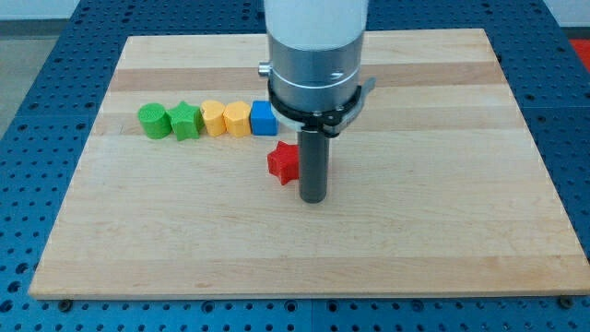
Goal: Slide the red star to the right side of blue cube
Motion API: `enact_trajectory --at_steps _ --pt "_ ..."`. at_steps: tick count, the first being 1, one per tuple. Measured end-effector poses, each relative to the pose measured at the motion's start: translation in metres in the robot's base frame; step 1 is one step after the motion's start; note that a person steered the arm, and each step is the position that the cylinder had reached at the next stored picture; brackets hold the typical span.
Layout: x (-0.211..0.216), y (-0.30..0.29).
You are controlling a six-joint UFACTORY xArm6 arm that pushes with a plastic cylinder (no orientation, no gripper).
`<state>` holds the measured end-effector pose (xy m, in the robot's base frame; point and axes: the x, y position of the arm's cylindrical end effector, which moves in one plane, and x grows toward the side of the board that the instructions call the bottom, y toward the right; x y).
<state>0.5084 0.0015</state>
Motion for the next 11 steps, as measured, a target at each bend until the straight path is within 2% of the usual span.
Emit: enact_trajectory --at_steps 3,11 --pt "-0.007 -0.035" --pt "-0.087 -0.008"
